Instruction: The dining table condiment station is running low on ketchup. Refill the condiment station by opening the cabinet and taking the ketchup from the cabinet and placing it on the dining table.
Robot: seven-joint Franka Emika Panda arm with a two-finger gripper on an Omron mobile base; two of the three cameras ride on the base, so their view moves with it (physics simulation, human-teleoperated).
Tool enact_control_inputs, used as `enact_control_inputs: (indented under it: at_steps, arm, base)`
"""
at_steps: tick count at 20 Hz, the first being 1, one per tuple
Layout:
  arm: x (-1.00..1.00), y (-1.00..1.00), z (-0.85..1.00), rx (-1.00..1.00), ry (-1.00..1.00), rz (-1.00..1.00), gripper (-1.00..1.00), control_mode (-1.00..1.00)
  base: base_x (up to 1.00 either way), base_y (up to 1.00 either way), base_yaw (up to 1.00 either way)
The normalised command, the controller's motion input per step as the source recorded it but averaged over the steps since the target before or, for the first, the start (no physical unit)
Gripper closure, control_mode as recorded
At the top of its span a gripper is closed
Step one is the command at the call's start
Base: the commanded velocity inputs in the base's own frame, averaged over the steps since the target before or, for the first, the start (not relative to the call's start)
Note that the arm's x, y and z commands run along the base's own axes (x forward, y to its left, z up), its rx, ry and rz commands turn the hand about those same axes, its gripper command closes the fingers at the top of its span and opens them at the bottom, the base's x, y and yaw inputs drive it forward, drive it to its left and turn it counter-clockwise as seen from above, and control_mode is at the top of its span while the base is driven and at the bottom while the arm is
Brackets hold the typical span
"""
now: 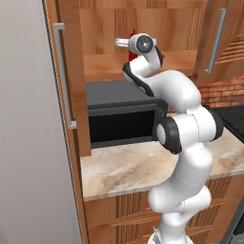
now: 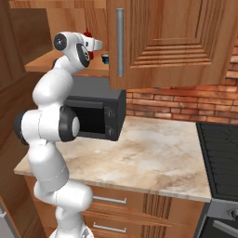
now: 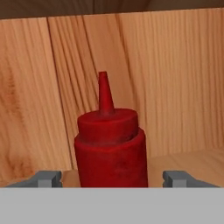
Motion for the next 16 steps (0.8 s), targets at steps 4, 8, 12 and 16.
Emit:
enact_control_inputs:
  at_steps: [4,8,12,16]
  arm:
    - [0.03,0.00,0.00,0.00,0.00,0.00,1.00,-1.00]
    - [0.00,0.00,0.00,0.00,0.00,0.00,1.00,-1.00]
    - [0.01,0.00,0.00,0.00,0.00,0.00,1.00,-1.00]
    - [0.00,0.00,0.00,0.00,0.00,0.00,1.00,-1.00]
  base:
    - [0.00,0.00,0.00]
    - [0.00,0.00,0.00]
    - [0.00,0.00,0.00]
    - [0.00,0.00,0.00]
